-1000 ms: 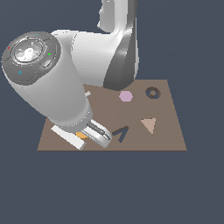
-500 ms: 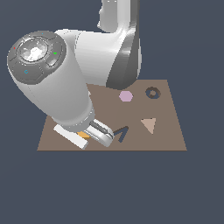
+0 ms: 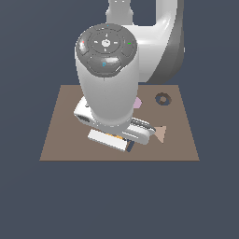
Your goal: Insert a designated object into the corresponding slot on a board.
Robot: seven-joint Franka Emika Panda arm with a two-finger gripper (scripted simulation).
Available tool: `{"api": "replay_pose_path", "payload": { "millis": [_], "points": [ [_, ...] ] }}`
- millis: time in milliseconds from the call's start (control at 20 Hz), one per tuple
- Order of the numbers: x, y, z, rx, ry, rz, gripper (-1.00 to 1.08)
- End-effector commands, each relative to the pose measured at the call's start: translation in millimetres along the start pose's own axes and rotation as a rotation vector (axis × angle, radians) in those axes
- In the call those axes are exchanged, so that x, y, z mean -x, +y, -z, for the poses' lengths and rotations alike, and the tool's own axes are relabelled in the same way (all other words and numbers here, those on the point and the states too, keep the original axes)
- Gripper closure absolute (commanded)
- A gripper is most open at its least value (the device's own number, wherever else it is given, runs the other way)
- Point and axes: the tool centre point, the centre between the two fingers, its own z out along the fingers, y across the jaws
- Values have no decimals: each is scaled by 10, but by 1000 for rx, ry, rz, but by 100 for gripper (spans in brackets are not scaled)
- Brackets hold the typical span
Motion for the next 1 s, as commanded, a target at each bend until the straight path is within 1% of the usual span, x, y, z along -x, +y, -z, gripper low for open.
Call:
{"api": "replay_pose_path", "payload": {
  "millis": [0, 300, 450, 700, 950],
  "points": [
    [174, -215, 12, 0, 0, 76, 108],
    [749, -715, 36, 0, 0, 287, 108],
    [1066, -909, 48, 0, 0, 390, 108],
    [1497, -1106, 61, 0, 0, 520, 108],
    [1799, -1202, 70, 1, -1, 607, 108]
  ]
}}
